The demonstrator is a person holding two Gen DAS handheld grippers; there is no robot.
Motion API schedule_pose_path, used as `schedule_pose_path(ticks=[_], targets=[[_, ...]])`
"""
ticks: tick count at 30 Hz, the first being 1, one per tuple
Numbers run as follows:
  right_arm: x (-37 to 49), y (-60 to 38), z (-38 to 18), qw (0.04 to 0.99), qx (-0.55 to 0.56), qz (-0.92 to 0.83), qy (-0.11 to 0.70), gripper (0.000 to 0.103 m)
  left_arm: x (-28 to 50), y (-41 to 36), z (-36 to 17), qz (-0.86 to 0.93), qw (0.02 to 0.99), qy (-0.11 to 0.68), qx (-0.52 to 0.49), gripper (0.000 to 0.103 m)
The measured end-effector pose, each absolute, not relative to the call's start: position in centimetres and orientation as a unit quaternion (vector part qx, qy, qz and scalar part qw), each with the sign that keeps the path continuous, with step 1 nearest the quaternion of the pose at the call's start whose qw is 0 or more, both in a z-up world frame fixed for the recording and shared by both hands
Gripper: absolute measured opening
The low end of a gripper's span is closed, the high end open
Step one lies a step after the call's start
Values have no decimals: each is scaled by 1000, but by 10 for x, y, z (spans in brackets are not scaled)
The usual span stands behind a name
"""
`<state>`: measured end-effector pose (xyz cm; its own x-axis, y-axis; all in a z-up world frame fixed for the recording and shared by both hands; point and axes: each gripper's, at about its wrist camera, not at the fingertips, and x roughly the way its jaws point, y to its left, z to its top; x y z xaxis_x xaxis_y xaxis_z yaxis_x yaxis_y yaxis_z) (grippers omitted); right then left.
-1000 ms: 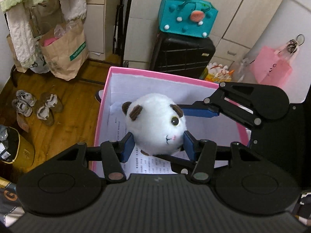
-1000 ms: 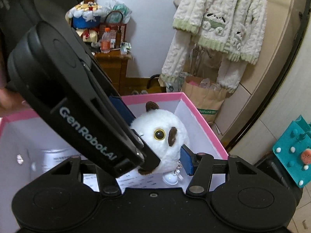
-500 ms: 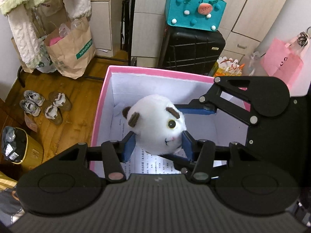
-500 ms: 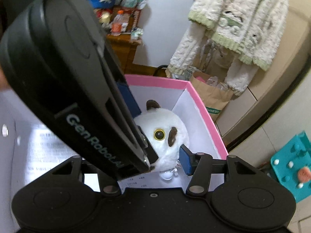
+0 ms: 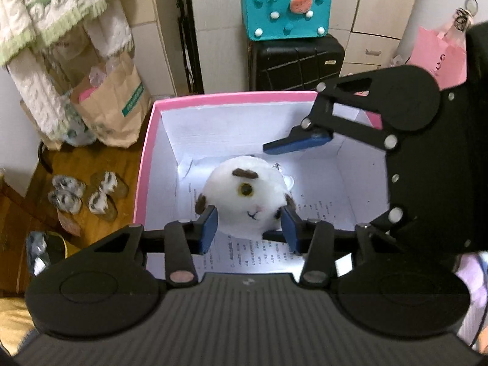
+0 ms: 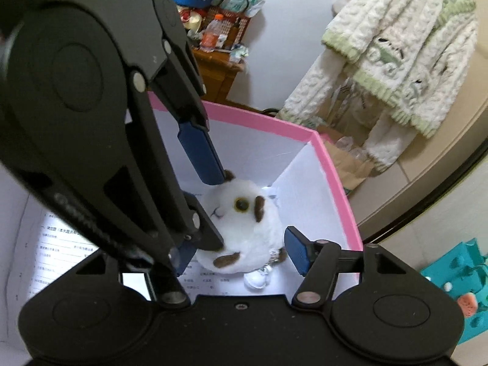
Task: Organize soft objects
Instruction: 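Open the left tool to drop the plush toy into the box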
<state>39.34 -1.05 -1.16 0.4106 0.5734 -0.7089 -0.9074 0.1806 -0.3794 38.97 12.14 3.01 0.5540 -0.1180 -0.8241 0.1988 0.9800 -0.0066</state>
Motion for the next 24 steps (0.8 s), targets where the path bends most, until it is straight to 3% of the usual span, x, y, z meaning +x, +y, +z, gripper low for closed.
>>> schedule_pose_path(ticks=[11, 15, 19, 24], targets=[[370, -60, 18, 794, -308, 468, 236, 68, 352, 117, 55, -98, 892, 437, 53, 45], [356, -81, 30, 815, -260, 437, 276, 69, 335, 115, 65, -97, 895, 432, 61, 46], [347, -101, 37, 822, -131, 424, 357, 69, 313, 111, 75, -104, 893, 433, 69, 47], [314, -113, 47, 829, -108, 413, 361, 69, 283, 101, 94, -114, 893, 428, 81, 48]])
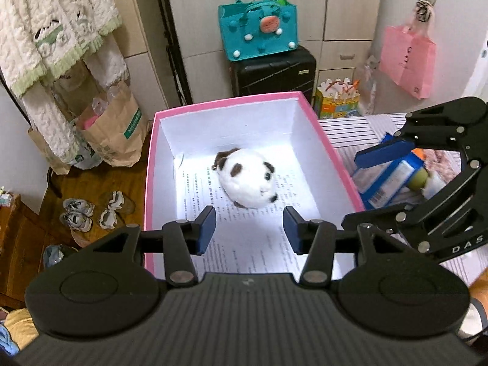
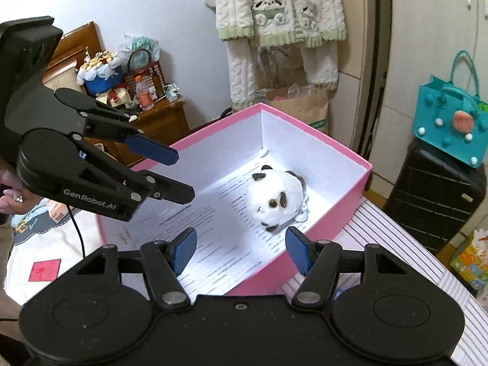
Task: Organize soft objects
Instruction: 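Open the left tool to drop the plush toy into the box, then move the left tool to the white SOFT COTTON tissue pack and grasp it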
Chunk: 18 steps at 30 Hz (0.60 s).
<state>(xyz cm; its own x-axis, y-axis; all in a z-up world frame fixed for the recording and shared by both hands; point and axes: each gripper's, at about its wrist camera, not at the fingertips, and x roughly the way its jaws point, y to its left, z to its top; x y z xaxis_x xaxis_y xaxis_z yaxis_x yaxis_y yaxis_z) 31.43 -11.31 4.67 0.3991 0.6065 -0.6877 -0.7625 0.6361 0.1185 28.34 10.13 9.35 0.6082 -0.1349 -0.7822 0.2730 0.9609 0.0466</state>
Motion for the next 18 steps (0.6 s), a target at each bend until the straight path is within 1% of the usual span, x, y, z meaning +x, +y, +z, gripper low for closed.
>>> schedule_pose_path(ticks=[2, 5, 6, 10, 12, 18], targets=[[302, -120, 52, 830, -102, 412, 362, 69, 272, 98, 105, -115, 896, 421, 82, 50], [287, -133, 59, 831, -83, 407, 369, 69, 254, 91, 121, -115, 902, 408, 86, 61], [281, -138, 62, 832, -76, 406, 371, 69, 248, 89, 125, -116, 903, 405, 89, 63], [261, -157, 73, 834, -62, 401, 374, 69, 224, 78, 136, -130, 900, 405, 95, 65], [249, -168, 77, 839, -58, 394, 371, 70, 212, 73, 139, -138, 899, 404, 95, 68], [213, -205, 86, 855, -46, 381, 349, 72, 183, 55, 145, -155, 901, 391, 105, 74]])
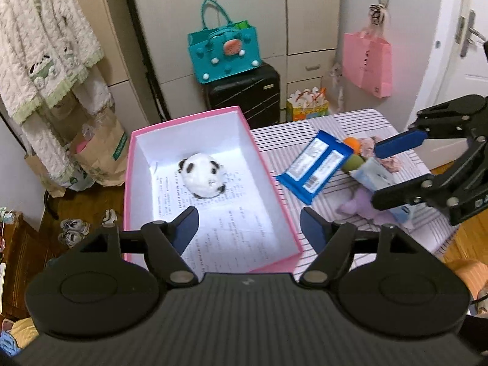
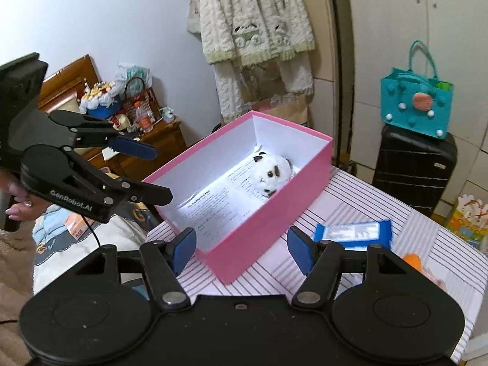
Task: Organize soft objects
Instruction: 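Move the left tool to the white SOFT COTTON tissue pack and grasp it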
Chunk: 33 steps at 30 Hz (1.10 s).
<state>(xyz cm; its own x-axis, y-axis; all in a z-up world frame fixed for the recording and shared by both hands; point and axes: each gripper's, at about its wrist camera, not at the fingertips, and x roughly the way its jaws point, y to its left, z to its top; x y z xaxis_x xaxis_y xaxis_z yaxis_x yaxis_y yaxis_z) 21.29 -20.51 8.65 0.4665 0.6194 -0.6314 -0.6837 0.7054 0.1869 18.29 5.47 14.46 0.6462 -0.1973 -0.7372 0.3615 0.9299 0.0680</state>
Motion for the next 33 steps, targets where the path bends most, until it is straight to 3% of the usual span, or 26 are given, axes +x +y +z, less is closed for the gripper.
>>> schedule_pose_path(ticks=[14, 33], targets=[[114, -256, 41, 929, -113, 253, 245, 73, 158, -5, 122, -265, 893, 350, 97, 84], [142, -324, -65, 900, 111, 244, 342, 76, 195, -64, 62, -338, 882, 327, 10, 84]])
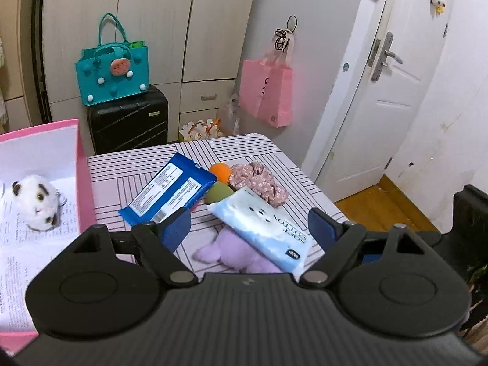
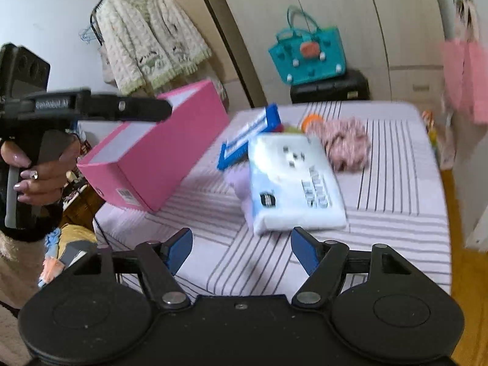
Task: Organize soft objects
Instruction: 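Move the left tool to the white SOFT COTTON tissue pack and grasp it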
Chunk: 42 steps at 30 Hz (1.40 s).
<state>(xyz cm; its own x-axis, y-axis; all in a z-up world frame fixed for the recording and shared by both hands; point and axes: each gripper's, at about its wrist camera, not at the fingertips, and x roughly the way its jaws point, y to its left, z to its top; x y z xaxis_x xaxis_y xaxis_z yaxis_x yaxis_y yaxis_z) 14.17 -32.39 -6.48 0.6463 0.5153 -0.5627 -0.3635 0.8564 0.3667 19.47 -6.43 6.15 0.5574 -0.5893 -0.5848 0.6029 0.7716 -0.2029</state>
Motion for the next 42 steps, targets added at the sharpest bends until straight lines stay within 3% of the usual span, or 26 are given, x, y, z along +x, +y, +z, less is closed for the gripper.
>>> schedule_pose_path(ticks=[10, 16, 24, 30, 34, 37, 39, 42], targets=[[167, -341, -98, 873, 182, 269, 363, 78, 206, -104, 46, -353, 882, 310, 13, 84], [165, -338, -99, 875, 200, 281, 340, 81, 228, -118, 32, -375, 861, 345, -9, 84], [175, -348, -106, 877, 221, 271, 330, 84, 248, -135, 8, -340, 870, 357, 22, 83], [185, -354, -116, 856, 257, 287, 346, 85, 252, -145, -2, -288, 904, 304, 87, 84], [188, -357, -121, 848, 267, 291, 353, 85, 262, -146, -6, -301, 888, 339, 82, 83], [191, -362, -121, 848, 273, 285, 353, 85, 270, -143, -11, -305, 872, 380, 50, 75], [191, -366, -121, 851, 274, 278, 351, 86, 272, -142, -14, -297, 869, 394, 43, 55], [191, -370, -120, 854, 277, 269, 349, 86, 275, -137, -19, -299, 862, 407, 31, 42]])
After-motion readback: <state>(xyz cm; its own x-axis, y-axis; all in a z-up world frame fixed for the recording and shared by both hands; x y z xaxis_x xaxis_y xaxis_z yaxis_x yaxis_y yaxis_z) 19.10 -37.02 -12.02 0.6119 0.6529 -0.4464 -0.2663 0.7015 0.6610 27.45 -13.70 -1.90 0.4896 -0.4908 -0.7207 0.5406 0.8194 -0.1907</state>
